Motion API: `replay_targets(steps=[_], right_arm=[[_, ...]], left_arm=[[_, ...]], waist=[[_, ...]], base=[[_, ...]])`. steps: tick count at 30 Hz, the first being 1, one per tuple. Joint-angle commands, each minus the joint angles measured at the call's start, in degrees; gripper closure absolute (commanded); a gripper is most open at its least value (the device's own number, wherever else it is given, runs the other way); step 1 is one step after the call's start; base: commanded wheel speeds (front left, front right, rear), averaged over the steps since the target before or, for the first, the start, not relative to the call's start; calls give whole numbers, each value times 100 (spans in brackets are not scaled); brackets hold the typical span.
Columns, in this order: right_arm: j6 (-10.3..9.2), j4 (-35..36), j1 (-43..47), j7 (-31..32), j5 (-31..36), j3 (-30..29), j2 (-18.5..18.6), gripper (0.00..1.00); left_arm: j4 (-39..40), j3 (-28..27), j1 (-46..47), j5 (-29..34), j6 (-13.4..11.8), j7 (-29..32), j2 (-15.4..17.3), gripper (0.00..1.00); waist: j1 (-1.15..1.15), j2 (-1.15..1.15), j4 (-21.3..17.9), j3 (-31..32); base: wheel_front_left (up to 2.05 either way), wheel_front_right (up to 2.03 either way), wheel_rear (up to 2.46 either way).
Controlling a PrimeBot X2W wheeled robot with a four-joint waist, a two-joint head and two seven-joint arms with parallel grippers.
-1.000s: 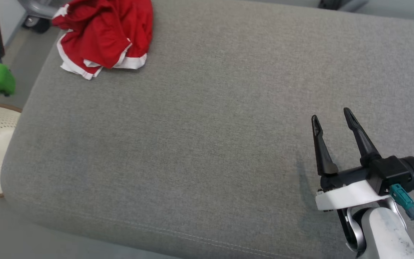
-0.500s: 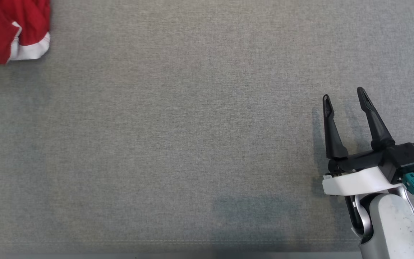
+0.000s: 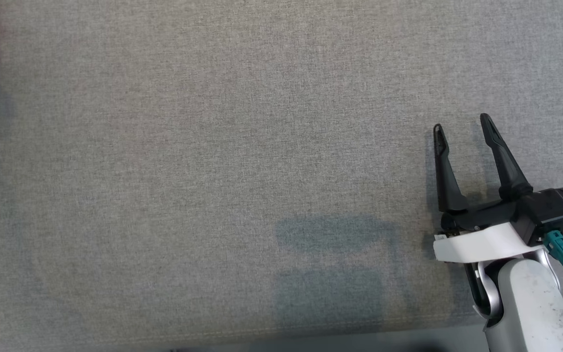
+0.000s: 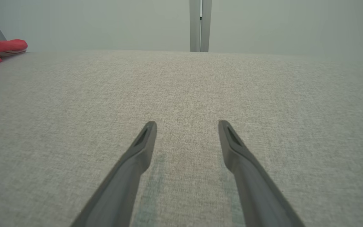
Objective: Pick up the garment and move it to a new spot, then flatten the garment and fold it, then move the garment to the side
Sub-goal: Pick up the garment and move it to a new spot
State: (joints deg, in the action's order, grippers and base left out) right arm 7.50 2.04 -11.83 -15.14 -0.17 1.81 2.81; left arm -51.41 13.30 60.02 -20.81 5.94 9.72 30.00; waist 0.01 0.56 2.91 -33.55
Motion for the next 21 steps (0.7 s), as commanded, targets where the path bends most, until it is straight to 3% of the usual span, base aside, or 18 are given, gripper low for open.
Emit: replay_targets(steps=[1,2,3,4,5,21], right_arm=[[-2,-24,-65,-11,-37,20,15,0],[-2,-32,-68,-11,-42,20,17,0],[-2,-43,-73,-11,-51,18,17,0],[-2,-53,-76,-11,-57,18,16,0],[-2,-65,-75,-11,-64,12,16,0],[-2,-327,167,-11,-318,73,16,0]], left_arm=[[-91,-1,91,29,-73,41,68,19],[-120,-9,108,14,-99,16,55,54],[-133,-20,127,8,-122,-37,59,68],[-143,-19,144,12,-133,-84,71,91],[-151,-14,156,11,-129,-127,84,100],[-54,214,202,166,-47,-695,308,100]], waist=[[-1,-56,9,15],[-1,-56,14,31],[-1,-56,20,55],[-1,-56,26,85],[-1,-56,30,122],[-1,-56,81,1303]], base=[[0,0,0],[0,0,0],[0,0,0],[0,0,0],[0,0,0],[0,0,0]])
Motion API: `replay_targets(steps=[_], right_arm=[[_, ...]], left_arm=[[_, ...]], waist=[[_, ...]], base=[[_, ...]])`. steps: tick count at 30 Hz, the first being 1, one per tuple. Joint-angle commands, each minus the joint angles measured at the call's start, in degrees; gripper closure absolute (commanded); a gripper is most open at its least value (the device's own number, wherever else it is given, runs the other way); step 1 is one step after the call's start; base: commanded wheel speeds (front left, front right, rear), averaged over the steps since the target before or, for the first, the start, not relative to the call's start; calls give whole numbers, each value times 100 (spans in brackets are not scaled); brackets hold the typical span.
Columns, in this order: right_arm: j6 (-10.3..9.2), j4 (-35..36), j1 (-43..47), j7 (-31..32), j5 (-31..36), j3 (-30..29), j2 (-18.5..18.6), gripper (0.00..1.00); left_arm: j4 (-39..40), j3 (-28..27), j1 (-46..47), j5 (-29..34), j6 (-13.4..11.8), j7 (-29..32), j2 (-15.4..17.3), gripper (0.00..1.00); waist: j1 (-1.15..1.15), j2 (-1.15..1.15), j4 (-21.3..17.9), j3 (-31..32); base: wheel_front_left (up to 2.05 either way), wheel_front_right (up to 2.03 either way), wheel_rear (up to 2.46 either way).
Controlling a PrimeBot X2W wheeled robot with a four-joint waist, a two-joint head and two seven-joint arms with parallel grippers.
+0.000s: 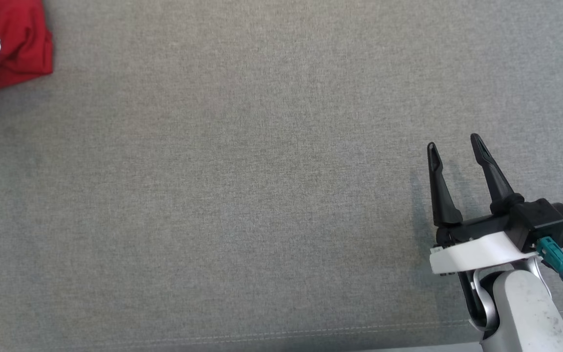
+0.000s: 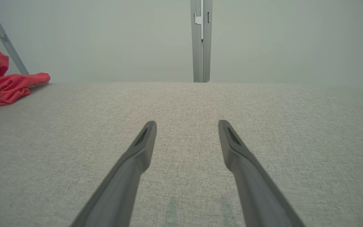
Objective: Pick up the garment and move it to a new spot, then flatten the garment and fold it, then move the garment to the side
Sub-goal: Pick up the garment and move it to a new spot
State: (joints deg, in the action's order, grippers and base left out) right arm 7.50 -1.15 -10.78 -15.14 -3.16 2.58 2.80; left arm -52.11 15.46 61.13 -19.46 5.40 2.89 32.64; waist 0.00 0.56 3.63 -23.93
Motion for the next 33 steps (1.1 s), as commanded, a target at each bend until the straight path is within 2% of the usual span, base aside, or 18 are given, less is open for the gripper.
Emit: replay_targets(steps=[1,10,13,19,23,29,33], right_arm=[[-2,-36,92,-11,-49,-8,17,0],[-2,-211,496,-10,-315,-61,16,0],[-2,-268,704,-10,-395,-117,16,0],[-2,-294,976,-11,-418,-243,16,0],[-2,-298,1081,-10,-427,-256,16,0],[-2,-275,1093,-10,-431,-135,16,0],[-2,-284,971,-10,-450,33,15,0]], left_arm=[[45,34,97,28,24,-29,20,100],[596,595,127,-26,178,84,-322,100],[930,891,10,-185,202,177,-621,100],[1569,1314,-222,-584,210,251,-1082,100],[1896,1412,-490,-849,185,206,-1547,100],[1998,1568,-1019,-1146,-89,-81,-2500,100],[1700,1898,-1361,-1120,-249,-338,-2841,100]], waist=[[0,-56,4,468],[0,-56,-121,1510],[0,-56,-259,1885],[0,-56,-512,2252],[0,-56,-663,2352],[0,-56,-863,2254],[0,-56,-1043,2054]], base=[[0,0,0],[0,0,0],[0,0,0],[0,0,0],[0,0,0],[0,0,0],[0,0,0]])
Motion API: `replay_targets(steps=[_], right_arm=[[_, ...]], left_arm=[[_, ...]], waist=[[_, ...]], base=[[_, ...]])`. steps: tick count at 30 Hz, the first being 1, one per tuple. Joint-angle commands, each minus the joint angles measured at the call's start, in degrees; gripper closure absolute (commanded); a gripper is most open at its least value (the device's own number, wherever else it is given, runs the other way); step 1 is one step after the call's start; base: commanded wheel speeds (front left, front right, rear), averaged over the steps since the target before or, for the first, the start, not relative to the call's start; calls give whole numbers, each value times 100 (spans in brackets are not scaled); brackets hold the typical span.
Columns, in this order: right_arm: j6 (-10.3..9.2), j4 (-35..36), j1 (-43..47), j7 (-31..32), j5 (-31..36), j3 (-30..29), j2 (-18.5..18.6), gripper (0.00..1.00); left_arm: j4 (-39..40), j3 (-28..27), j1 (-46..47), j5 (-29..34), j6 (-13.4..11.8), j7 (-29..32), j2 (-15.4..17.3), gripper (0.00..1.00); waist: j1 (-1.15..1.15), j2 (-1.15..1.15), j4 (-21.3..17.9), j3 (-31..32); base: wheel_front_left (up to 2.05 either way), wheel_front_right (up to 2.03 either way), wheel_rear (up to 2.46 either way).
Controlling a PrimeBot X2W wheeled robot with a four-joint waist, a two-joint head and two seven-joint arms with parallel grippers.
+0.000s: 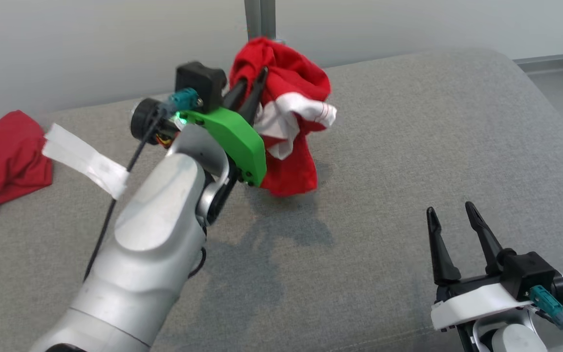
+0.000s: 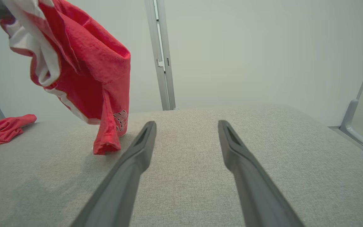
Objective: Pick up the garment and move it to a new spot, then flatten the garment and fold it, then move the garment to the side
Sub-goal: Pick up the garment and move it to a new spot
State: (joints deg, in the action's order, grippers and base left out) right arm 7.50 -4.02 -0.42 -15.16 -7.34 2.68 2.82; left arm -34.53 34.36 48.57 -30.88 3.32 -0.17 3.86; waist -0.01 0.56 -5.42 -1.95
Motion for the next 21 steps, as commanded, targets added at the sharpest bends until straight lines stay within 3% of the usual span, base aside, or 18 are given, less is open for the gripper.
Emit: replay_targets(steps=[1,7,12,13,15,16,17,21], right_arm=[[-2,-4,-97,-9,-38,69,14,0],[-2,-16,-245,-9,-85,220,15,0],[-2,-24,-310,-9,-93,240,13,0],[-2,-25,-324,-9,-93,236,13,0],[-2,-28,-344,-9,-90,222,13,0],[-2,-32,-350,-9,-84,214,13,0],[-2,-35,-360,-9,-77,203,13,0],[-2,-38,-371,-9,-34,182,12,0]], left_arm=[[-176,108,-198,-12,-58,-71,-16,100],[-873,529,-421,-6,-183,-487,-85,100],[-1469,723,-514,-356,-388,-786,-87,100],[-1580,752,-518,-403,-432,-830,-87,90],[-1779,815,-524,-499,-499,-943,-88,54],[-1866,841,-530,-569,-512,-984,-89,20],[-1938,876,-533,-630,-545,-1024,-88,0],[-2062,1059,-542,-846,-535,-1177,-88,0]], waist=[[1,-56,-191,-199],[1,-56,-436,-501],[1,-56,-566,-703],[1,-56,-576,-731],[1,-56,-578,-764],[1,-56,-572,-776],[1,-56,-559,-785],[1,-56,-441,-758]], base=[[0,0,0],[0,0,0],[0,0,0],[0,0,0],[0,0,0],[0,0,0],[0,0,0],[0,0,0]])
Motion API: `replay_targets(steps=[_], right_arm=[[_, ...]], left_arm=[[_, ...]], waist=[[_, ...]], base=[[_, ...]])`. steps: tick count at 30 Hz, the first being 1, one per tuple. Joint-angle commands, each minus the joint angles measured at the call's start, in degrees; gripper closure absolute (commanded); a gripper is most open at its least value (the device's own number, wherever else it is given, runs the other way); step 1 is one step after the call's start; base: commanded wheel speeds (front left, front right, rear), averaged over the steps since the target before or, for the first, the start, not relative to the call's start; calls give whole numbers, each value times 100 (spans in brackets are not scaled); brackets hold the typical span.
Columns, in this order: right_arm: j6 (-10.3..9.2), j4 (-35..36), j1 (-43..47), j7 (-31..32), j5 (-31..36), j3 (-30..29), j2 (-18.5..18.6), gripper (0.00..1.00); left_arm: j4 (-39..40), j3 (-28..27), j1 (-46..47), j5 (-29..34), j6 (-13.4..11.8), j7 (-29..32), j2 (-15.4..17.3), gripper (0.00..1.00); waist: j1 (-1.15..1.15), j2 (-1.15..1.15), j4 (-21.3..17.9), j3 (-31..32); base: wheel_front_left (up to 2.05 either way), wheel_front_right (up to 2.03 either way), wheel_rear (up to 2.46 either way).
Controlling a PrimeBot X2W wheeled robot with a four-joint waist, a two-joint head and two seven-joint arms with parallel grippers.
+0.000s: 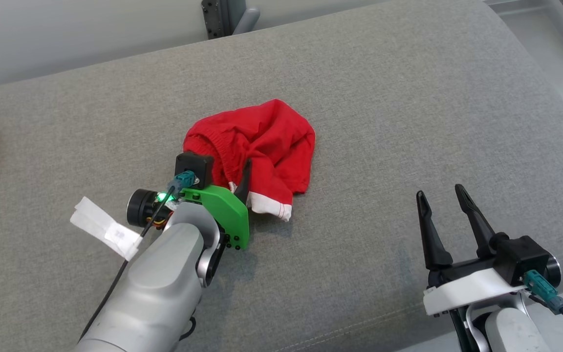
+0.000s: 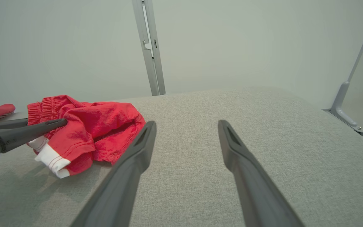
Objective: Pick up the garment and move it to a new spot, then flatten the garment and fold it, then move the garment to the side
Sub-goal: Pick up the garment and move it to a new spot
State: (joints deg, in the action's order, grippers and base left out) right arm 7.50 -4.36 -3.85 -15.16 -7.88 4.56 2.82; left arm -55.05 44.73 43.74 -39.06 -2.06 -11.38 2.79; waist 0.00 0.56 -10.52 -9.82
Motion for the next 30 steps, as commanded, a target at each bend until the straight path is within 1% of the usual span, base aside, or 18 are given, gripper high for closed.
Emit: replay_targets(steps=[1,7,9,12,14,17,19,28,29,30], right_arm=[[-2,0,-25,-9,29,-17,13,0],[-2,8,31,-9,40,-92,15,0],[-2,-2,94,-9,48,-137,15,0],[-2,-12,153,-9,70,-205,15,0],[-2,-7,195,-9,61,-254,15,0],[-2,13,263,-9,58,-334,14,0],[-2,3,297,-9,71,-353,14,0],[-2,87,383,-9,81,-315,14,0],[-2,87,383,-9,81,-315,14,0],[-2,92,394,-9,82,-312,16,0]], left_arm=[[4,68,-48,-91,14,-103,18,0],[175,284,-86,-347,100,-323,18,0],[202,330,-143,-366,123,-348,18,0],[277,323,-214,-276,82,-384,17,0],[501,134,-321,-203,45,-382,16,0],[970,-194,-646,13,-29,-381,98,0],[1352,-424,-892,269,-81,-382,181,0],[3091,-1683,-2404,1242,-397,-383,479,0],[3091,-1683,-2404,1242,-397,-383,479,0],[3267,-1840,-2585,1363,-438,-383,507,0]], waist=[[0,-56,112,49],[0,-56,376,250],[0,-56,474,347],[0,-56,611,486],[0,-56,702,573],[0,-56,840,685],[0,-56,911,771],[0,-56,1030,937],[0,-56,1030,937],[0,-56,1033,944]], base=[[0,0,0],[0,0,0],[0,0,0],[0,0,0],[0,0,0],[0,0,0],[0,0,0],[0,0,0],[0,0,0],[0,0,0]])
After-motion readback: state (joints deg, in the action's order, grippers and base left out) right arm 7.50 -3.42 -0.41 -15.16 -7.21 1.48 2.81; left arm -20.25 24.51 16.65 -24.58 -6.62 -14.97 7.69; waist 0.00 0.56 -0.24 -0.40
